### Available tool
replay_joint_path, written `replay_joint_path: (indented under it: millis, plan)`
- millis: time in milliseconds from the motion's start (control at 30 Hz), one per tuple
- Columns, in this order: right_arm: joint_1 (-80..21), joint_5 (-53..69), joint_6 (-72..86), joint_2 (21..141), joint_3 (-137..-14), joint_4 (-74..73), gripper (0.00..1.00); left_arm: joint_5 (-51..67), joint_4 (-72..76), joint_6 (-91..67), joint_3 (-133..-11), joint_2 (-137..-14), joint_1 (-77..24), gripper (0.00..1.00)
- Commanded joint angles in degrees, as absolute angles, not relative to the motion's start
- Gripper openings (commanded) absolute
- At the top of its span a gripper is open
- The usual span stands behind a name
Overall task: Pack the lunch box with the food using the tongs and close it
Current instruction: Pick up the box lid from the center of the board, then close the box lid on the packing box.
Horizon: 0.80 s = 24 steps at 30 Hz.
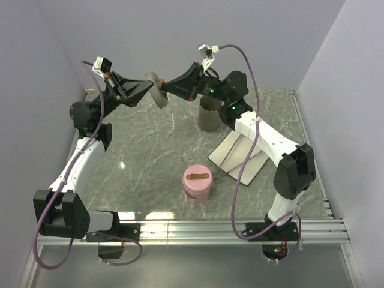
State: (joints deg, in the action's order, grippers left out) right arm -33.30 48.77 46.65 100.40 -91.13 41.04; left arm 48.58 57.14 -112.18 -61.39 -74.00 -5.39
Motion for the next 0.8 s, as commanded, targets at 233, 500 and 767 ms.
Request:
replay_joint_path:
  millis: [233, 500, 767]
  plan:
    - [-30.59, 48.26, 36.33, 95.37, -94.66, 27.18, 0.00, 51.15, 49.76, -102.33, -61.61, -72.78, -3.96, 0.58]
    - [-23.65, 40.18, 15.93, 91.75, -98.86, -2.95, 0.00, 49.66, 19.19, -72.81, -69.25, -71.28, -1.93, 0.88]
    - [-20.31, 23.15, -5.97, 108.62, -125.41, -41.12, 0.00, 48.86, 6.77, -57.57, -70.93, -71.02, -2.02, 0.93]
